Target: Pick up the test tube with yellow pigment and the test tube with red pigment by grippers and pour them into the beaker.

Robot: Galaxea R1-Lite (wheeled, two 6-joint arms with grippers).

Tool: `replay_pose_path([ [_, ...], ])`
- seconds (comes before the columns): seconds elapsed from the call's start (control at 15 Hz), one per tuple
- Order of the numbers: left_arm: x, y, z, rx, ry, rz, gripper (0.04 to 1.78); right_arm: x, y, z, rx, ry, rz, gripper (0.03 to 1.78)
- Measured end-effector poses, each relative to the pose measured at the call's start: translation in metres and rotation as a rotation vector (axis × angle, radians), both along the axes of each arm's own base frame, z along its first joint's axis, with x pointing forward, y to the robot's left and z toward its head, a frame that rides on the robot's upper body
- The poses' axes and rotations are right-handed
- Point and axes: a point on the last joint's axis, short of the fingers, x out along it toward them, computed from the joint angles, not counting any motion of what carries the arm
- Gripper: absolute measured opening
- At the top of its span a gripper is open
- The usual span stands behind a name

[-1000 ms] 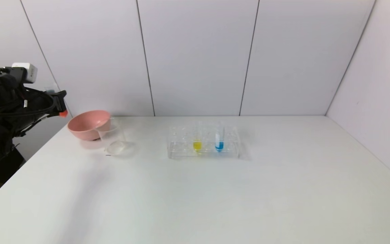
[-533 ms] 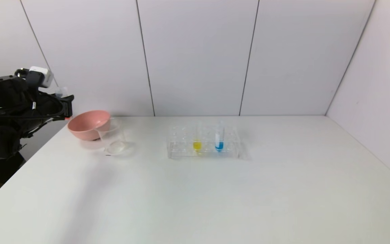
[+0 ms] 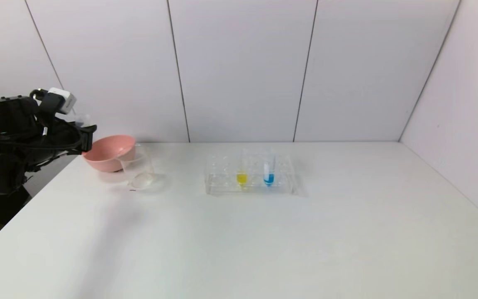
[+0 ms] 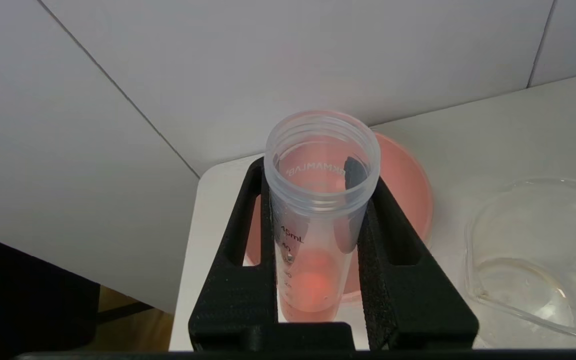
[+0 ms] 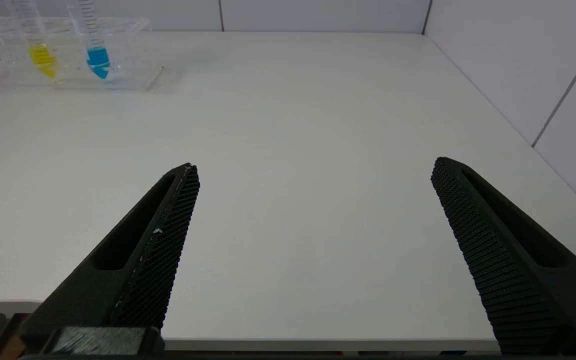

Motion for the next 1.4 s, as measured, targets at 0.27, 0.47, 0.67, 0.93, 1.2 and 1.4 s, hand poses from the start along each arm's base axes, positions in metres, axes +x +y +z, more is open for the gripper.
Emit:
replay_pose_path([
  [0.27,-0.004,-0.001,0.004,0.014,0.074,-0.058,0.47,0.0,0.0,0.0,0.0,0.0,0.0,1.7],
  [0.47,-0.006,0.005,0.011,0.085,0.078,-0.121,0.47,0.0,0.0,0.0,0.0,0.0,0.0,1.7],
  [0.67,-0.008,0.009,0.017,0.129,0.131,-0.182,0.47,0.0,0.0,0.0,0.0,0.0,0.0,1.7],
  [0.93,-0.01,0.013,0.024,0.201,0.214,-0.245,0.47,0.0,0.0,0.0,0.0,0.0,0.0,1.7],
  [1.2,-0.012,0.015,0.033,0.265,0.303,-0.288,0.47,0.0,0.0,0.0,0.0,0.0,0.0,1.7],
  [1.4,-0.015,0.015,0.041,0.306,0.338,-0.316,0.47,0.0,0.0,0.0,0.0,0.0,0.0,1.7],
])
